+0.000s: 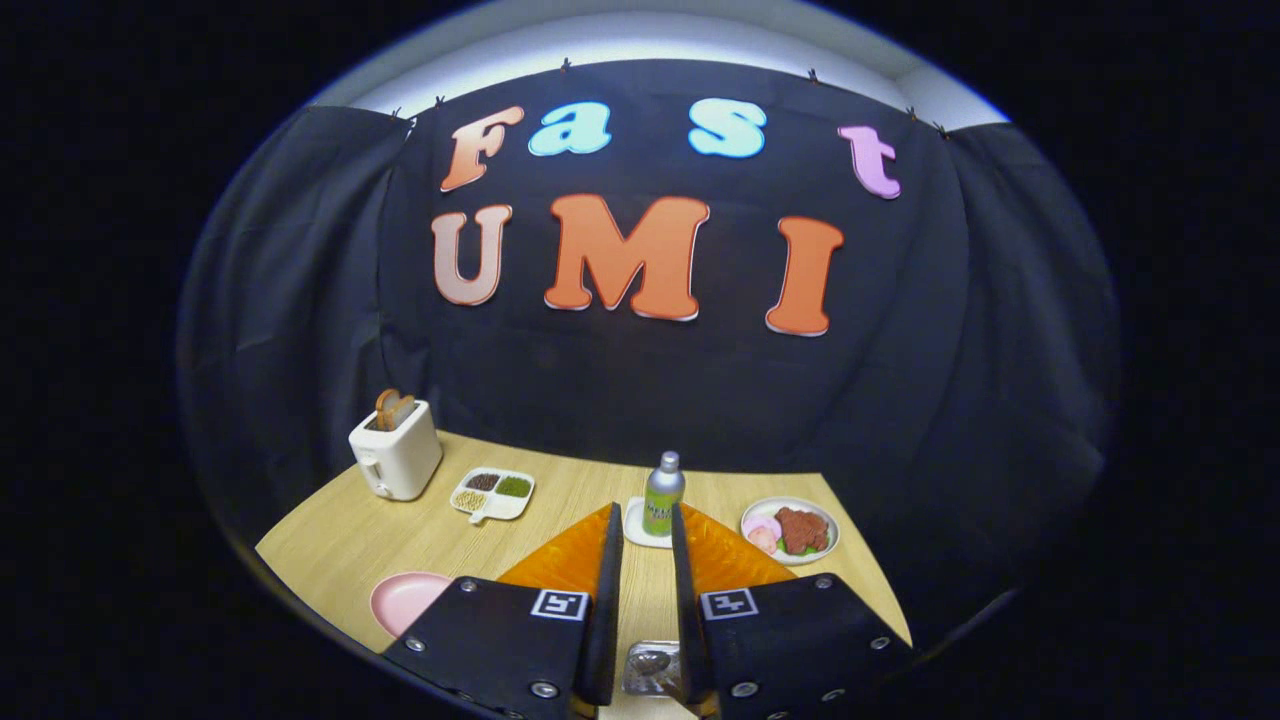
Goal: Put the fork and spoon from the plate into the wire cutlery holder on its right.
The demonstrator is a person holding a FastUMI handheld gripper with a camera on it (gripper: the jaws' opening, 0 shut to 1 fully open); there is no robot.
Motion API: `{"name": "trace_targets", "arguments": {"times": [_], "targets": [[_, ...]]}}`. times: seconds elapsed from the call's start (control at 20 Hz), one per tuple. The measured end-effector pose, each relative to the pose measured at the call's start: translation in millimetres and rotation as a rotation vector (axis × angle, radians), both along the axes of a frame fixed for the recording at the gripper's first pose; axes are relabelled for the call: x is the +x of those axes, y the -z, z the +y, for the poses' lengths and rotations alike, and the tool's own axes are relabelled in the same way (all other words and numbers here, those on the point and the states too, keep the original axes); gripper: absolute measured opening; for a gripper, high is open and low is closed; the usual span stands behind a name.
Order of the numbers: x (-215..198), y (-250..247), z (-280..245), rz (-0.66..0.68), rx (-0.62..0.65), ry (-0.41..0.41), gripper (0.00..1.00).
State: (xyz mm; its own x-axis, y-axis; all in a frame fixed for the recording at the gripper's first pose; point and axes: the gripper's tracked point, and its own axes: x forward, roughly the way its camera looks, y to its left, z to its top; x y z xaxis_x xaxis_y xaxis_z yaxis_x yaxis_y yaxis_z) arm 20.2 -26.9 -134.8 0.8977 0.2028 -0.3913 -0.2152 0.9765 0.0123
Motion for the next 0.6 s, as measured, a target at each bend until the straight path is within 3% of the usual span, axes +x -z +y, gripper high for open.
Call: {"name": "trace_targets", "arguments": {"times": [0.2,0.45,0.6], "targets": [[3,-47,14,-0.092,0.031,-0.004,0.39],[7,-87,23,-0.182,0.082,0.0,0.69],[7,-103,26,-0.219,0.106,0.001,0.77]]}}
